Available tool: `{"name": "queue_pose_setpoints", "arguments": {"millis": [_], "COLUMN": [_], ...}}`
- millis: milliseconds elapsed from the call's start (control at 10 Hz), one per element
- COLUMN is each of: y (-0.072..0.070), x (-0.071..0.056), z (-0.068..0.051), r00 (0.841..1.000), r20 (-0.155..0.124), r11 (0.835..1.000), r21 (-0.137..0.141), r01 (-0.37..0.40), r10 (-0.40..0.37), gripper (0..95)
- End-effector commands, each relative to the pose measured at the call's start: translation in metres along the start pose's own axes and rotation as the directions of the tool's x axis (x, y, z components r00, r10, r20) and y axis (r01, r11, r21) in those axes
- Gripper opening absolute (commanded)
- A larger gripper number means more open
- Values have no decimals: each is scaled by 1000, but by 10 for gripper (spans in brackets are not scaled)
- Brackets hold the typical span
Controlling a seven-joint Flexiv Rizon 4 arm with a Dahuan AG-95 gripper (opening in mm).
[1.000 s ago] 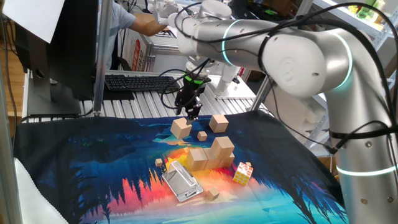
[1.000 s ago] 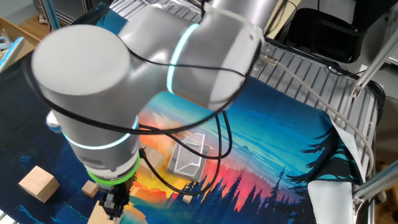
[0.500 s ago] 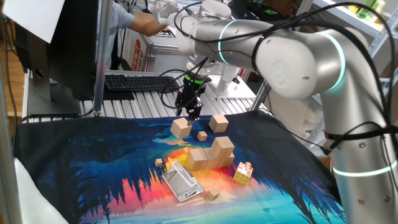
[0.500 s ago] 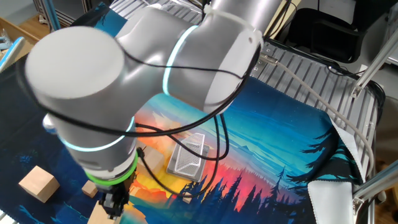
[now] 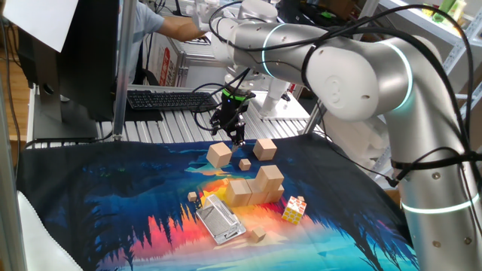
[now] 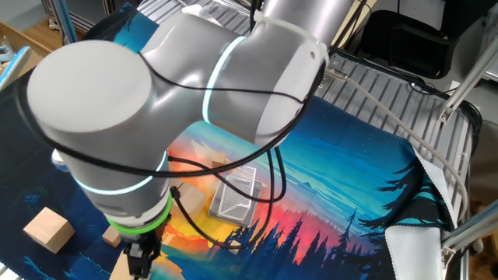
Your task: Stack the blocks into a pyramid shape
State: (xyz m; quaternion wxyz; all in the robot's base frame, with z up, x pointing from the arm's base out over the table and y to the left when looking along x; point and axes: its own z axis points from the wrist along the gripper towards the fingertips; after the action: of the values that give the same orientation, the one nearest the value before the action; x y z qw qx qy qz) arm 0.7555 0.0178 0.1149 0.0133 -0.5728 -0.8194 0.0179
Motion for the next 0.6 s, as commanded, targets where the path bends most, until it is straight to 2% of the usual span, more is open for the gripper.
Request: {"name": "queue_pose_setpoints", "arguments": {"millis": [100, 200, 600], "y": [2, 2, 2], "x": [-1, -1, -1], "z": [0, 0, 0], "r00": [999, 999, 999], "r20": [8, 17, 22], "r11": [999, 999, 999], "r21": [14, 17, 2], "r01": [-34, -46, -42], "r10": [34, 45, 42], "gripper": [760, 950, 950]}}
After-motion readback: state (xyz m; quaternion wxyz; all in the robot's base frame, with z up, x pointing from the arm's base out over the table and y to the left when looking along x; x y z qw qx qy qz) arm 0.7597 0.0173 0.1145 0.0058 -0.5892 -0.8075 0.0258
